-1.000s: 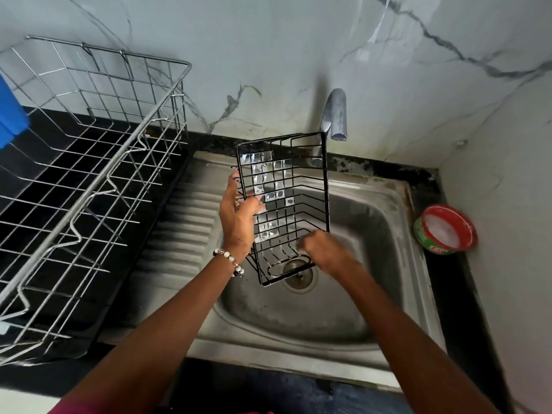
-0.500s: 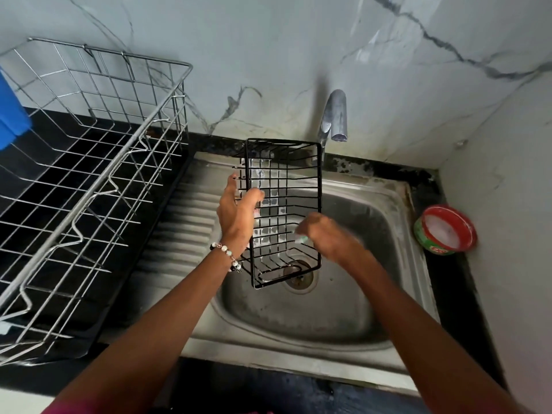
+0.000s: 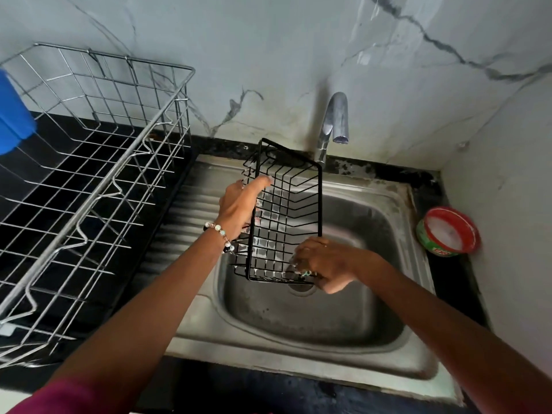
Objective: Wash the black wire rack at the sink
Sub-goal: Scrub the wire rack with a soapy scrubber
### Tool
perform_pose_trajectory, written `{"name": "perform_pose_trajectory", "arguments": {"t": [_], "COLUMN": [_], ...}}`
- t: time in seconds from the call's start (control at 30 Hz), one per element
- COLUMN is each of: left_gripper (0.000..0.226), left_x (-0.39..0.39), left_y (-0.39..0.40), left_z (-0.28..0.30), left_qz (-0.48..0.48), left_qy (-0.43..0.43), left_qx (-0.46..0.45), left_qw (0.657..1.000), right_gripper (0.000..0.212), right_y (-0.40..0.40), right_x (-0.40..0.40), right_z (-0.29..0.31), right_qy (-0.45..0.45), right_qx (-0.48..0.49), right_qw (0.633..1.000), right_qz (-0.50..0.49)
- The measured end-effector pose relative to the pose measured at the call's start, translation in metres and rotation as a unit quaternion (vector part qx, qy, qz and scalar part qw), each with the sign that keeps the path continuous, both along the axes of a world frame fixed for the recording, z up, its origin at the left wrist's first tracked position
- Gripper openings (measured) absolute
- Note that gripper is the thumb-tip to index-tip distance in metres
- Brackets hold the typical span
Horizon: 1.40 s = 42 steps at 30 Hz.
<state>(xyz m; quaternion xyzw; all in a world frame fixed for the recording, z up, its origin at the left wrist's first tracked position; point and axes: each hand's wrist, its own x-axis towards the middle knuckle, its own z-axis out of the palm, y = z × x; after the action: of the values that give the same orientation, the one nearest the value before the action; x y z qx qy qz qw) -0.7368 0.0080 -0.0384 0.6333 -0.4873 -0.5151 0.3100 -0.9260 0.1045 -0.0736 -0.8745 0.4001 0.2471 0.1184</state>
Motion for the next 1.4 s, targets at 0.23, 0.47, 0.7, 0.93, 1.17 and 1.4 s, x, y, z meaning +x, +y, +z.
{"name": "perform_pose_trajectory", "arguments": {"t": [0.23, 0.47, 0.7, 0.93, 1.17, 1.4], "left_gripper": [0.064, 0.116, 0.115, 0.094, 0.084, 0.083], "left_x": [0.0, 0.051, 0.072, 0.004, 0.014, 0.01], "left_y": [-0.013, -0.018, 0.024, 0.051, 0.046, 0.044], "left_z": [0.014, 0.023, -0.02, -0.023, -0.026, -0.017], "left_qz": [-0.066, -0.228, -0.208, 0.114, 0.015, -0.042], "left_qy": [-0.005, 0.135, 0.317, 0.18, 0.169, 0.207], "left_qx": [0.023, 0.071, 0.088, -0.136, -0.185, -0.169], "left_qw": [0.998, 0.962, 0.921, 0.968, 0.968, 0.963], "right_gripper": [0.03, 0.03, 0.014, 0.021, 0.034, 0.03], "right_y": [0.001, 0.012, 0.005, 0.008, 0.0, 0.005], "right_x": [-0.007, 0.002, 0.037, 0.095, 0.051, -0.012], "right_z": [-0.009, -0.027, -0.027, -0.016, -0.017, -0.008], "right_qy": [0.003, -0.122, -0.163, -0.151, -0.422, -0.375], "right_qx": [-0.21, -0.39, -0.405, -0.324, 0.002, -0.038], "right_qw": [0.968, 0.897, 0.9, 0.926, 0.885, 0.828], "right_qz": [0.134, 0.169, 0.003, -0.124, -0.196, -0.416]}}
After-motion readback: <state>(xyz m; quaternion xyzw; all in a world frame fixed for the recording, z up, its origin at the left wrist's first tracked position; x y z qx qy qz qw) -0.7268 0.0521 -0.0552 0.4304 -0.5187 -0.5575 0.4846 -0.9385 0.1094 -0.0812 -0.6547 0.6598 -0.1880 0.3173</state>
